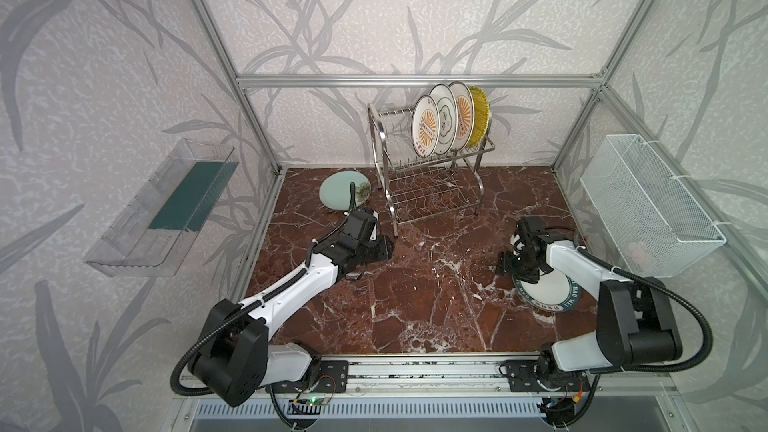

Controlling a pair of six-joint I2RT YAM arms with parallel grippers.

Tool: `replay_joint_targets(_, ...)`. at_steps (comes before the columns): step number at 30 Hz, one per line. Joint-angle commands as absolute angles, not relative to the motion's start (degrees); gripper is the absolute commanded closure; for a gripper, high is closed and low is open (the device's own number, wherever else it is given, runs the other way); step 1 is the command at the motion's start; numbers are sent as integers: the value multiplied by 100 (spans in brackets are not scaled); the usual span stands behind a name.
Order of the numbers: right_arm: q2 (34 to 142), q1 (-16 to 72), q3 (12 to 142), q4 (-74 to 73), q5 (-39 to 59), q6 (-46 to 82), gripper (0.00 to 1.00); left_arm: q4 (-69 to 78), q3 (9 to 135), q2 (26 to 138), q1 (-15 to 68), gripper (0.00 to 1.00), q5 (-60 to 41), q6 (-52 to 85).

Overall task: Load the plates into the dish rack
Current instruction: 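Lower the right gripper onto the green-rimmed plate's rim and drag it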

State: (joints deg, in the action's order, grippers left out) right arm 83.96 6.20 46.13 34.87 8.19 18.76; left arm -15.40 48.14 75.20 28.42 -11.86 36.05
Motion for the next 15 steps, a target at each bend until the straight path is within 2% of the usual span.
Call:
replay_joint_targets(1, 8433, 795, 4676, 3489, 987, 1784, 28, -1626, 4917, 7426, 2827, 57, -1119, 3583)
replay_joint_targets(15, 8592, 1545, 4890, 3394, 958, 2030, 28, -1714, 4867, 7272, 2825, 57, -1030, 3560)
